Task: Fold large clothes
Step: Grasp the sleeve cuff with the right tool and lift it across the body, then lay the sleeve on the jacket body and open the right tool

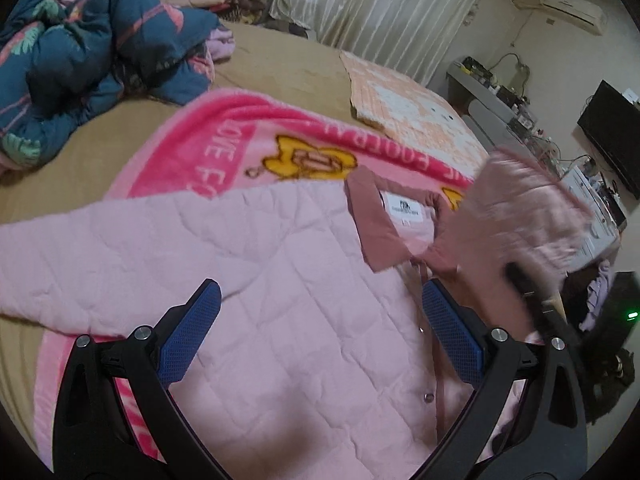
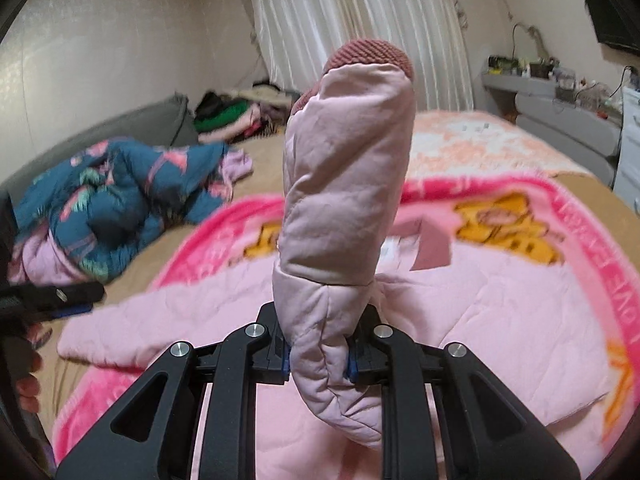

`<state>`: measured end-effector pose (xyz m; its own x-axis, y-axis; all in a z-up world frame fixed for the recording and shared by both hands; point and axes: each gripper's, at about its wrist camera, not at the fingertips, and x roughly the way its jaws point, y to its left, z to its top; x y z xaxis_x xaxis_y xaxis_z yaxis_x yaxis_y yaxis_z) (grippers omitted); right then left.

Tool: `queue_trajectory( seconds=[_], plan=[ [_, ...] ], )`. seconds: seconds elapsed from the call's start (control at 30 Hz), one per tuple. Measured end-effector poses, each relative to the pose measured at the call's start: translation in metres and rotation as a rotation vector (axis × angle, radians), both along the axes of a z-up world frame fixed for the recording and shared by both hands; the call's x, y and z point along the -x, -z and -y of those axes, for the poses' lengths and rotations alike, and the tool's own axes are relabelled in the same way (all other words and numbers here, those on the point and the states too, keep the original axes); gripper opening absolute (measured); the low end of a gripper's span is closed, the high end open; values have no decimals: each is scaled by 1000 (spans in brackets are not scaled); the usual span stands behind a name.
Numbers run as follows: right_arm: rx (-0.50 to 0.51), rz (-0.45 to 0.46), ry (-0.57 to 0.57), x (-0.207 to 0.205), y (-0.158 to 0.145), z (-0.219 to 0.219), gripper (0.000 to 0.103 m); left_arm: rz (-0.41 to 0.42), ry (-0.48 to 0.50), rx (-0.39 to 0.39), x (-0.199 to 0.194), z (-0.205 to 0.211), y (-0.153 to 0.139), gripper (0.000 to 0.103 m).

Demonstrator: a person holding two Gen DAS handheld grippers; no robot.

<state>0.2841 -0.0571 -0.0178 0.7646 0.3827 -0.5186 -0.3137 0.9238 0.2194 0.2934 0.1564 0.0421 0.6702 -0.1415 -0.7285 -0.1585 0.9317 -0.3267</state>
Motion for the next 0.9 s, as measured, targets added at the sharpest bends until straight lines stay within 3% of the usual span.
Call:
queue_trajectory(
  seconds=[0.23,0.4,0.47,0.5,0.53,0.63,0.7,0.9],
  plan=[
    [94,-102,-50,2,53,-41,22,-4,20,52,7,2,8,94],
    [179,-138,-114,13,75,-68,33,-29,48,143,4,6,20,94],
    [185,-176,-146,14,81,-73,48,-39,46,139,3,9,24,94],
    [180,-207,-167,15,85,-76,60,-47,46,140,2,11,27,94],
    [182,-224,-174,17,87,-79,64,-54,48,148,2,13,30,94],
    [215,-220,-189,32,84,-83,75,-82,53,178,1,15,39,94],
    [195,-214,-208,47,76,-75,88,-110,56,198,-1,17,48,94],
    [134,-188,-133,76,47,-15,93,-194,68,256,-8,29,81,94]
  ],
)
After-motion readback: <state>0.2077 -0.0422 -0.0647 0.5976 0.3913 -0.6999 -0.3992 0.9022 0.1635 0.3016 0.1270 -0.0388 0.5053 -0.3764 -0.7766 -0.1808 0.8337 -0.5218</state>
